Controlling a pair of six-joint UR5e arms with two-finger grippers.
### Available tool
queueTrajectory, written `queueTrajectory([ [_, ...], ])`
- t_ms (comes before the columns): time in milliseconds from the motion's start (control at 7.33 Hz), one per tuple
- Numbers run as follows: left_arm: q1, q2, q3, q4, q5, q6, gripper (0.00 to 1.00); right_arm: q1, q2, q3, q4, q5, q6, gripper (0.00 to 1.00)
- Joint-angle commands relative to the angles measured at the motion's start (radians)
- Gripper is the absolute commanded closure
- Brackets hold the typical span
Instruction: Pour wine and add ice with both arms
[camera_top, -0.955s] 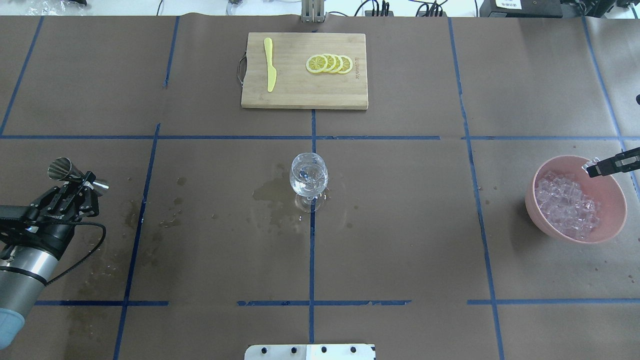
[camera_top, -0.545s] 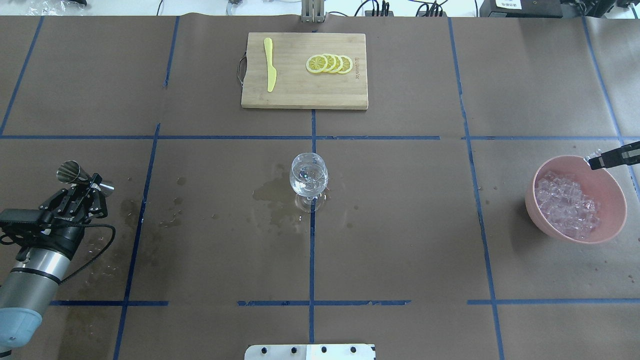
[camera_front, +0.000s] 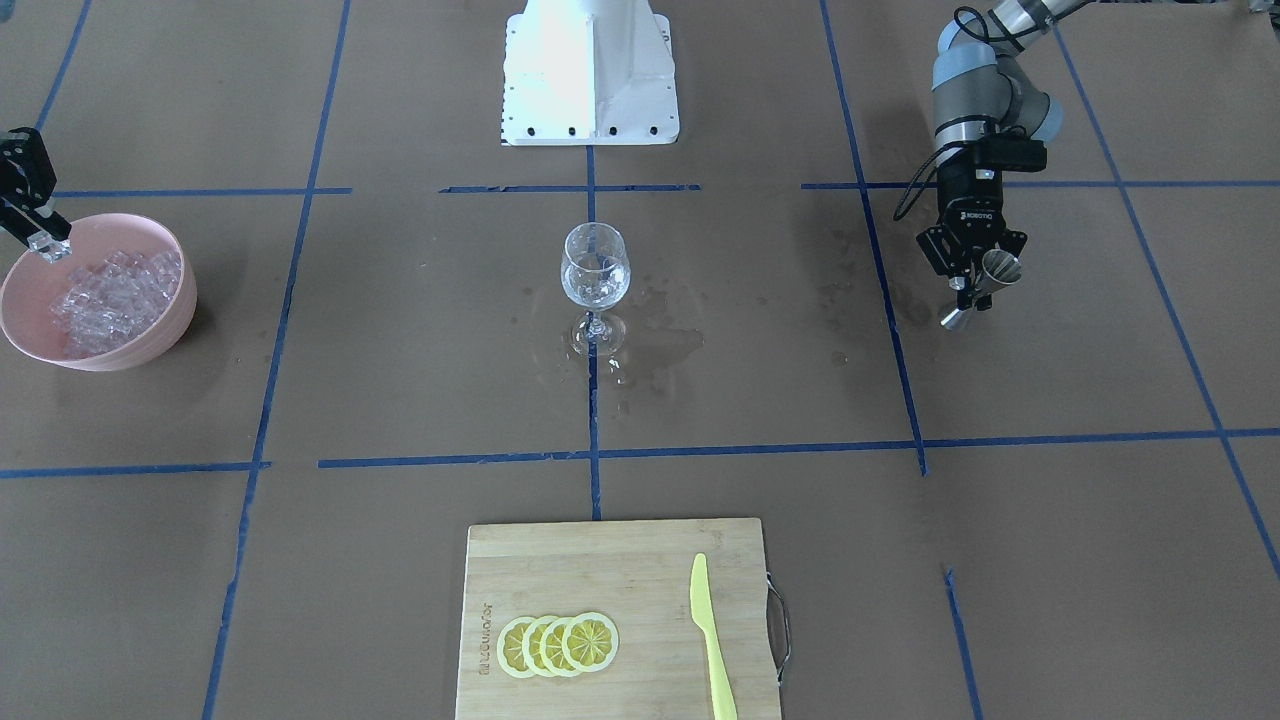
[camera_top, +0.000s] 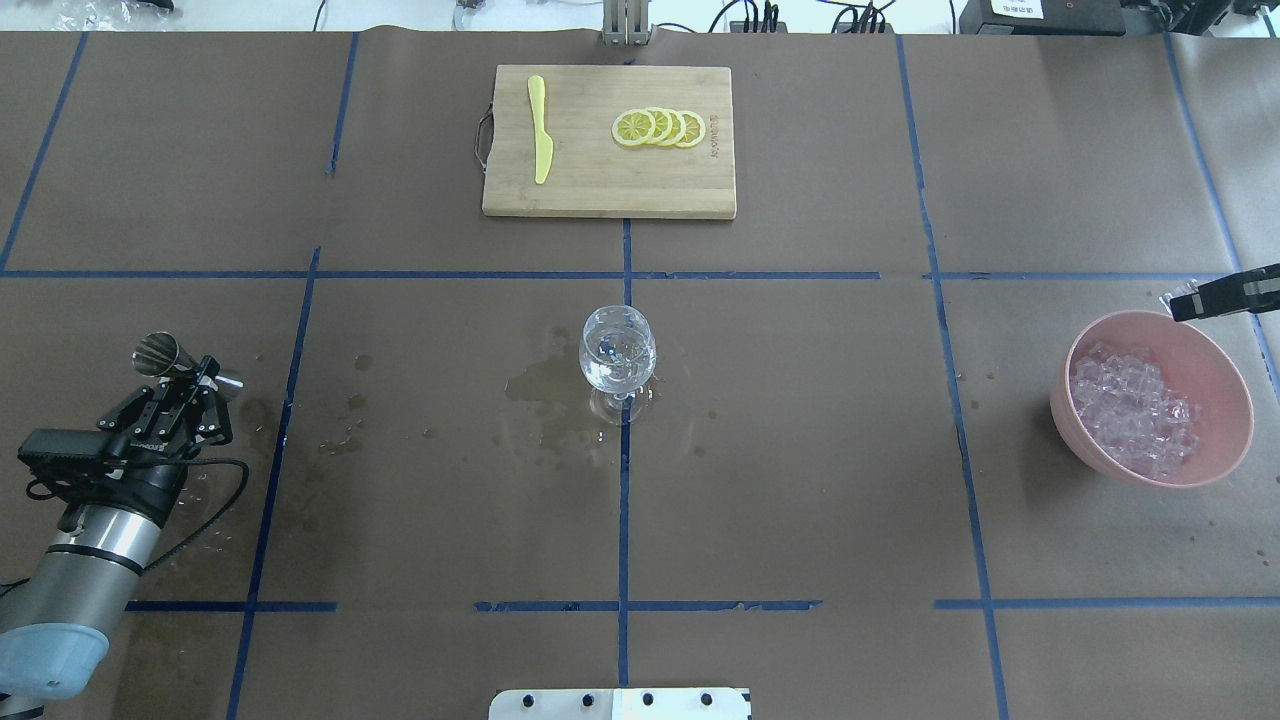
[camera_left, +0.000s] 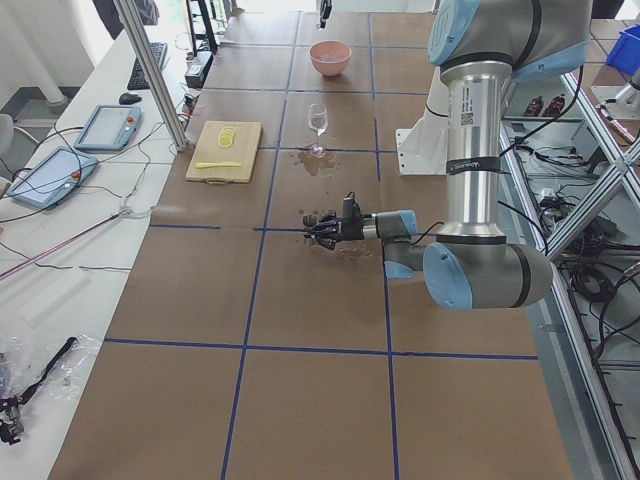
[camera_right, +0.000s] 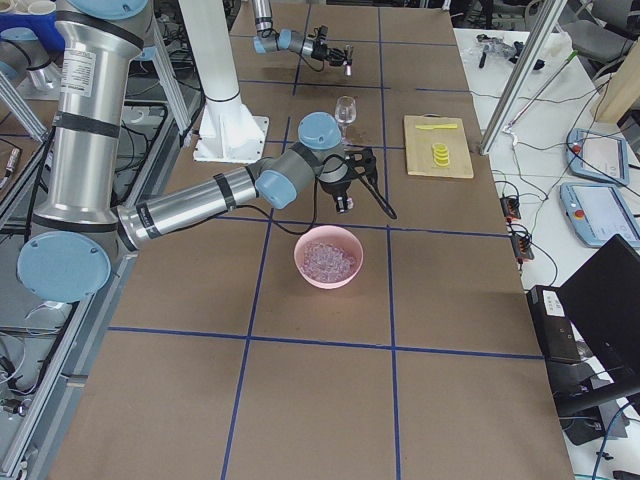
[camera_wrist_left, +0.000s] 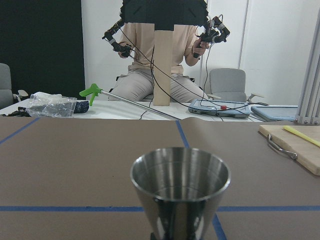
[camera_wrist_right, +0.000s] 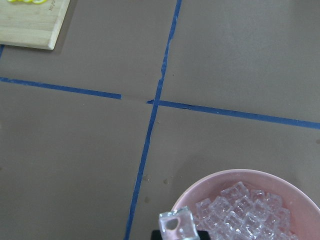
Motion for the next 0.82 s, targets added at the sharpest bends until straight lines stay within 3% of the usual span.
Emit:
queueTrajectory([
  [0,0.008,-0.034,0.006,0.048,0.019,0.0,1.0,0.0,0.024,0.007,0.0,0.0,0.045,1.0],
  [136,0.013,-0.04,0.006,0.054,0.019,0.0,1.0,0.0,0.036,0.007,0.0,0.0,0.054,1.0],
  [273,0.014,-0.042,0.006,0.067,0.019,0.0,0.89,0.0,0.047,0.005,0.015,0.001,0.1,1.0],
  [682,0.014,-0.042,0.005,0.068,0.017,0.014,0.68,-0.001,0.073,0.005,0.023,0.005,0.136,1.0],
])
